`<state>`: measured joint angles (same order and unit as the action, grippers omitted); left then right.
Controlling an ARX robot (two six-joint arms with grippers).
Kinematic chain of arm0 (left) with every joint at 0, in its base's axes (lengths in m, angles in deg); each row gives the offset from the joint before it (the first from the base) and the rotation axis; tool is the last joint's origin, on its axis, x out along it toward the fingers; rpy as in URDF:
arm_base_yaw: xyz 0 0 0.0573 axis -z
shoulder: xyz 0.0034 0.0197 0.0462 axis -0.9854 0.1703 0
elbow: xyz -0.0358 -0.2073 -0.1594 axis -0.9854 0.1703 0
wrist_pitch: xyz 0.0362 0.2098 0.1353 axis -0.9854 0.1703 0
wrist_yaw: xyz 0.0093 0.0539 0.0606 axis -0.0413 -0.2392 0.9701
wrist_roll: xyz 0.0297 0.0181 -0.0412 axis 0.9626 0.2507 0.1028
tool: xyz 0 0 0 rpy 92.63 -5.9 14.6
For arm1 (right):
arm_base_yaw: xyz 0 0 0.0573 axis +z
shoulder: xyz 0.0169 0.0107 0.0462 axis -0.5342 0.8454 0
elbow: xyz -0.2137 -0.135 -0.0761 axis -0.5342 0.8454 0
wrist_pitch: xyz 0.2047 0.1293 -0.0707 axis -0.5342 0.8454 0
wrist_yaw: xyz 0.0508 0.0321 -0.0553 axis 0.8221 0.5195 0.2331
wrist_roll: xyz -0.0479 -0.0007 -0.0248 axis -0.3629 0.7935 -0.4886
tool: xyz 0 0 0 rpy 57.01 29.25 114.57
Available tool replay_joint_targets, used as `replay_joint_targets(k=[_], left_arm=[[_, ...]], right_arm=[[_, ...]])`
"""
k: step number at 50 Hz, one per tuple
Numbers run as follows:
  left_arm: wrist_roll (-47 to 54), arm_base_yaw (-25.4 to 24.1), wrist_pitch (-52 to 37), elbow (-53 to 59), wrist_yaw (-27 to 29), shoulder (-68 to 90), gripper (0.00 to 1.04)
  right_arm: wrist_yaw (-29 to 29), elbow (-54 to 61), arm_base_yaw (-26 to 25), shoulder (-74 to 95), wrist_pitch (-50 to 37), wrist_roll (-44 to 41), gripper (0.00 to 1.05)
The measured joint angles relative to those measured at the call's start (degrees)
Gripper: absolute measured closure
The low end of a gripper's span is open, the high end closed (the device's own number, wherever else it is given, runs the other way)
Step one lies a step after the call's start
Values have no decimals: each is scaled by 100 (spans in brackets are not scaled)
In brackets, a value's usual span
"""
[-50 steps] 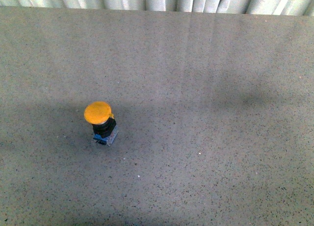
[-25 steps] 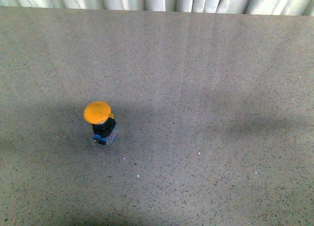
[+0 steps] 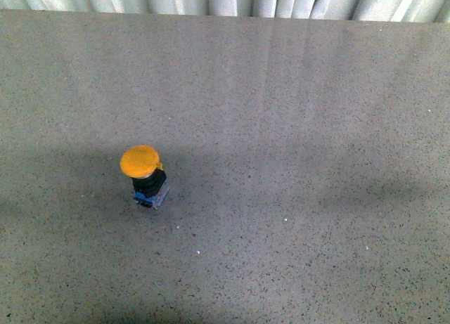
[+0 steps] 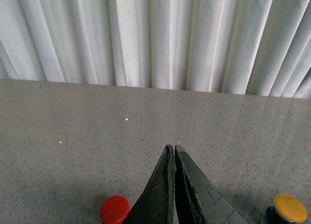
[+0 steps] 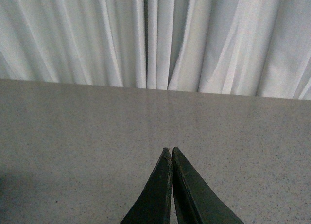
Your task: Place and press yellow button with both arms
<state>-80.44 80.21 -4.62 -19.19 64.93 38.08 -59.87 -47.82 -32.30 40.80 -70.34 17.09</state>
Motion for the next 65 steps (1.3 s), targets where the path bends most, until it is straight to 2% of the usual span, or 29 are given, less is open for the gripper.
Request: replay_joint_targets(k=[19,35,41,53,55,60,65], left_arm=[[0,0,0,0,0,0,103],[-2,0,0,0,0,0,103],[-2,0,0,0,2,0,103],[-2,0,0,0,2,0,103],[-2,0,0,0,0,0,96],[-2,0,0,0,2,0,73],[-2,0,0,0,0,0,56]], right_arm=[[2,0,0,-957,931,0,103],[2,0,0,-1370,1349,0,103],[0,0,0,-2229,2323,0,103],[0,0,0,-2365,2367,0,103],[0,0,0,-2369,2367,0,103],[0,0,0,-2371,2367,0,81],[0,0,0,-2371,2367,0,65]])
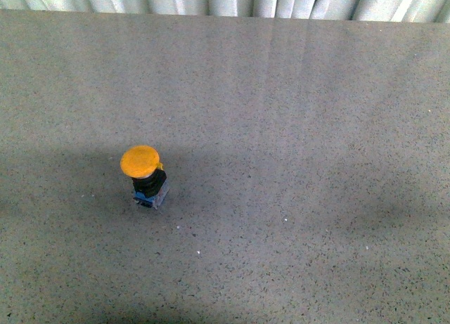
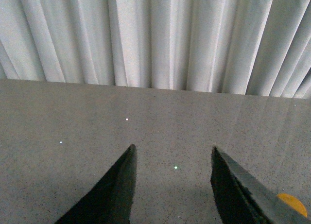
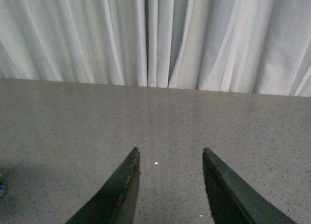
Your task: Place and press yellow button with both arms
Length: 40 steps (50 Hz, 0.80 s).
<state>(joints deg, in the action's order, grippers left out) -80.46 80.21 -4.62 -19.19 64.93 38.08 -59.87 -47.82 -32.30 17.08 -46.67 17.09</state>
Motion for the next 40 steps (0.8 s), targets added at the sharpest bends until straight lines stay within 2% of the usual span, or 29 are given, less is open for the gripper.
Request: replay_joint_targets(k=[11,13,40], left_arm=[[9,0,0,0,0,0,8],[13,0,0,0,0,0,9],[13,0,0,0,0,0,9]], right_arm=[[0,0,0,0,0,0,16],[0,0,0,0,0,4,8],[0,0,0,0,0,7,9]])
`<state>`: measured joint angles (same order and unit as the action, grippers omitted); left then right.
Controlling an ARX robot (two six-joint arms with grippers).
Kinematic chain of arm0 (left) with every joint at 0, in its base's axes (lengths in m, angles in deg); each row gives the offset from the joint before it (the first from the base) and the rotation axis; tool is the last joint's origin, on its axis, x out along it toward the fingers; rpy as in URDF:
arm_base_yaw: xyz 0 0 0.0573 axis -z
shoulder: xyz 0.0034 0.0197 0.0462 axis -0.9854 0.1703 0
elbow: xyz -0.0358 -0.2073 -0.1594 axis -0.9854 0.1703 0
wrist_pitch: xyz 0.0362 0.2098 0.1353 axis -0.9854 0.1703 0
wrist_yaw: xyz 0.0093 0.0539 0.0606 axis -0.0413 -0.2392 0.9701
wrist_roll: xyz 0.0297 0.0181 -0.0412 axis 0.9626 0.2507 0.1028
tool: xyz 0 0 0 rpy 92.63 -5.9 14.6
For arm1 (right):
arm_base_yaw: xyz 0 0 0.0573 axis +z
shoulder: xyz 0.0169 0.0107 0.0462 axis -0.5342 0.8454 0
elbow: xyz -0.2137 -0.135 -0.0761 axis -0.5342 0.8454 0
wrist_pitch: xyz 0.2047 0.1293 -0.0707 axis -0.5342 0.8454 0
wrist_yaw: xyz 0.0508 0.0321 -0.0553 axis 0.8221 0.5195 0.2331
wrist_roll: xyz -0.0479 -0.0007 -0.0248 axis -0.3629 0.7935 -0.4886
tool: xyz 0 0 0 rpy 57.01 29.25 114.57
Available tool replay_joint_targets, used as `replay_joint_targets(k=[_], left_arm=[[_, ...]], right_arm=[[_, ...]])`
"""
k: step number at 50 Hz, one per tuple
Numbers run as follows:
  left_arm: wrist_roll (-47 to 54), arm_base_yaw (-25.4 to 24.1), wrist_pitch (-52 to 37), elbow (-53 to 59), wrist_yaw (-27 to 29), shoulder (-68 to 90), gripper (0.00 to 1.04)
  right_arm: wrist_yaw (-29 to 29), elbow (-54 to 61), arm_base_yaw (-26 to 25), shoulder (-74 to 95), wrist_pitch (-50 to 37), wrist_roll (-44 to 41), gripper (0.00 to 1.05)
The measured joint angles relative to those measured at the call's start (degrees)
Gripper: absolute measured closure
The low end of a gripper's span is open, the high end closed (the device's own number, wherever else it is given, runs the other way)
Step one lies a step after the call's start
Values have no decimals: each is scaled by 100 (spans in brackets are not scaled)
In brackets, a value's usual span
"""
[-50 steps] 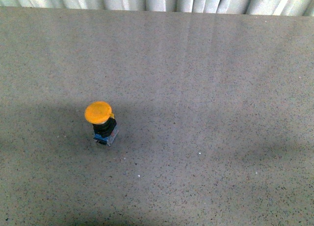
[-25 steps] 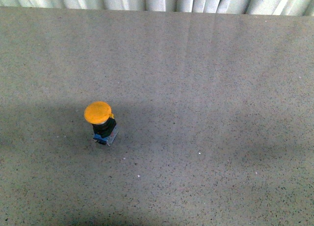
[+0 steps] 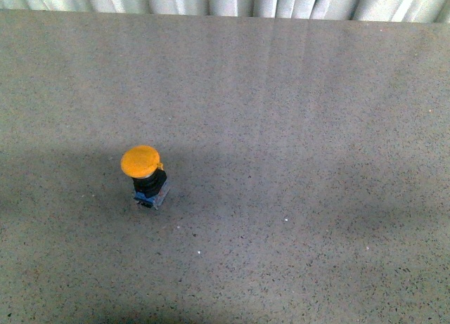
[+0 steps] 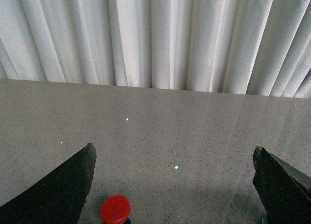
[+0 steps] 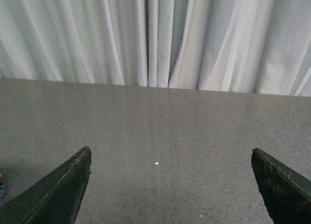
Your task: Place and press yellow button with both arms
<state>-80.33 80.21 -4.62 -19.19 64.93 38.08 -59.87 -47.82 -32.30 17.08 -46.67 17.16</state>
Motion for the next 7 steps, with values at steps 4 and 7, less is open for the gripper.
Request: replay_joint_targets(k=[4,7], left_arm=[[0,0,0,0,2,0,9],[0,0,0,0,0,0,9]], right_arm=[[0,0,0,0,0,0,9],[0,0,0,0,0,0,9]])
